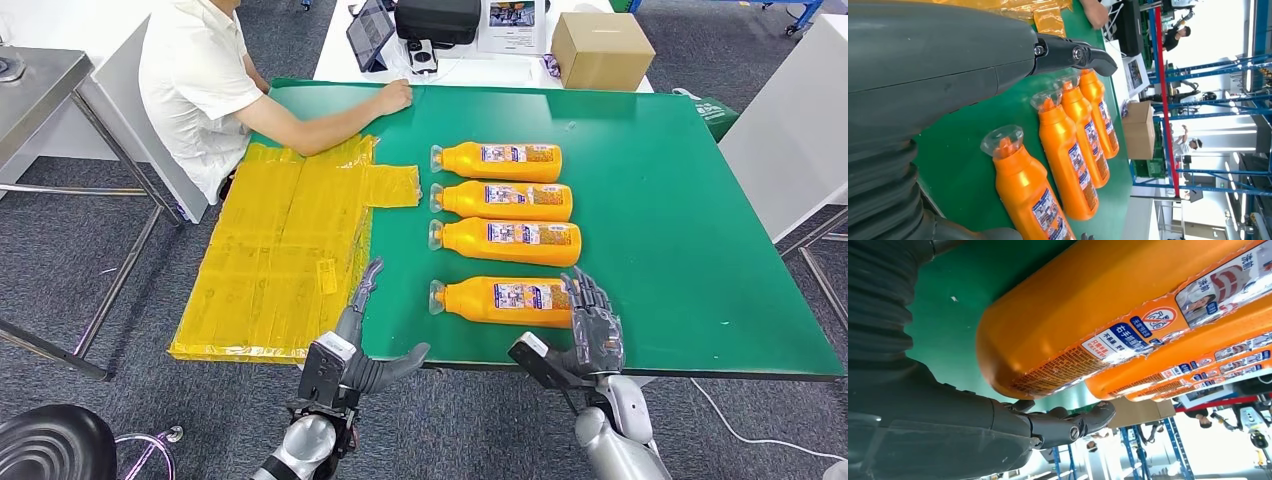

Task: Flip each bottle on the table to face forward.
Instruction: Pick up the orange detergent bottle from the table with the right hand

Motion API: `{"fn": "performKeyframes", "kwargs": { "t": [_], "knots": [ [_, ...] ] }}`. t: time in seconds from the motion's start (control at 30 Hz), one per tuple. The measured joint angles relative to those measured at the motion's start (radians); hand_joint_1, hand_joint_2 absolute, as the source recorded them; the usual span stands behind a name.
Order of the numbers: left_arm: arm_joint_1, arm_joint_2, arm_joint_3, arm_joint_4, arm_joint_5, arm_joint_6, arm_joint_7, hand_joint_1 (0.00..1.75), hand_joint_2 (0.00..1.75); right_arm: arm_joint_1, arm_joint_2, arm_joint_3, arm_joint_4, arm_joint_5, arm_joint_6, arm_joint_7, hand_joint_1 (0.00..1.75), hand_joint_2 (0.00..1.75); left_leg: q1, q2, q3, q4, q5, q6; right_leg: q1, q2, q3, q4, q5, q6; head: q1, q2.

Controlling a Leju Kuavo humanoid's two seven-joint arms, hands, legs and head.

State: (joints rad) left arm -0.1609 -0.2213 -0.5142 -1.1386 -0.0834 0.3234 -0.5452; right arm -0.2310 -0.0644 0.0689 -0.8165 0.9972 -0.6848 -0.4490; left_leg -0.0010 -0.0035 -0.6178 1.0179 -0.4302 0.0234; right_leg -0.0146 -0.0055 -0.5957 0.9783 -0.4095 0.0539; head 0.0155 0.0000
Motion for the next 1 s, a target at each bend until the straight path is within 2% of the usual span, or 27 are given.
{"fn": "performKeyframes", "kwargs": {
  "t": [0.43, 0.67, 0.7, 0.73, 0.8, 0.83, 0.87, 1.0],
  "knots": [
    [-0.011, -0.012, -0.009, 0.016, 0.008, -0.005, 0.0, 0.0, 1.75, -0.055, 0.001, 0.055, 0.075, 0.007, 0.022, 0.019, 0.0, 1.75, 0.0, 0.0, 0.001, 0.0, 0.0, 0.0, 0.0, 0.0, 0.0, 0.0, 0.0, 0.0, 0.0, 0.0],
    [-0.019, -0.013, -0.023, 0.021, 0.021, -0.006, 0.0, 0.0, 1.75, -0.128, -0.007, 0.109, 0.167, 0.092, 0.053, 0.143, 0.02, 1.75, 0.0, 0.004, 0.006, 0.0, 0.0, 0.0, 0.0, 0.002, 0.003, -0.001, 0.0, 0.0, 0.0, 0.0],
    [-0.02, -0.013, -0.024, 0.021, 0.022, -0.006, 0.0, 0.0, 1.75, -0.139, -0.011, 0.12, 0.178, 0.111, 0.051, 0.159, 0.13, 1.75, 0.0, 0.005, 0.008, 0.0, 0.0, 0.0, 0.0, 0.002, 0.005, -0.001, 0.0, 0.0, 0.0, 0.0],
    [-0.02, -0.013, -0.024, 0.021, 0.024, -0.006, 0.0, 0.0, 1.75, -0.148, -0.015, 0.13, 0.19, 0.127, 0.045, 0.169, 0.51, 1.75, 0.0, 0.004, 0.008, 0.0, 0.0, 0.0, 0.0, 0.002, 0.005, -0.001, 0.0, 0.0, 0.0, 0.0],
    [-0.021, -0.013, -0.024, 0.021, 0.029, -0.006, 0.0, 0.0, 1.75, -0.161, -0.02, 0.147, 0.212, 0.152, 0.029, 0.185, 1.38, 1.75, 0.0, 0.004, 0.009, 0.0, 0.0, 0.0, 0.0, 0.002, 0.007, -0.001, 0.0, 0.0, 0.0, 0.0],
    [-0.021, -0.013, -0.024, 0.021, 0.03, -0.005, 0.0, 0.0, 1.75, -0.166, -0.021, 0.157, 0.224, 0.165, 0.023, 0.192, 1.69, 1.75, 0.0, 0.003, 0.009, 0.0, 0.0, 0.001, 0.0, 0.002, 0.007, -0.001, 0.001, 0.0, 0.0, 0.0],
    [-0.022, -0.013, -0.025, 0.021, 0.031, -0.005, 0.0, 0.0, 1.75, -0.172, -0.023, 0.166, 0.235, 0.177, 0.024, 0.199, 1.75, 1.75, 0.0, 0.003, 0.009, 0.0, 0.0, 0.001, 0.0, 0.002, 0.007, -0.001, 0.001, 0.0, 0.0, 0.0],
    [-0.027, -0.014, -0.026, 0.021, 0.034, -0.008, -0.001, 0.0, 1.75, -0.199, -0.034, 0.203, 0.269, 0.215, 0.054, 0.224, 1.75, 1.75, 0.0, 0.004, 0.011, 0.0, 0.001, 0.002, 0.0, 0.002, 0.008, -0.001, 0.002, 0.001, 0.0, 0.0]
  ]
}}
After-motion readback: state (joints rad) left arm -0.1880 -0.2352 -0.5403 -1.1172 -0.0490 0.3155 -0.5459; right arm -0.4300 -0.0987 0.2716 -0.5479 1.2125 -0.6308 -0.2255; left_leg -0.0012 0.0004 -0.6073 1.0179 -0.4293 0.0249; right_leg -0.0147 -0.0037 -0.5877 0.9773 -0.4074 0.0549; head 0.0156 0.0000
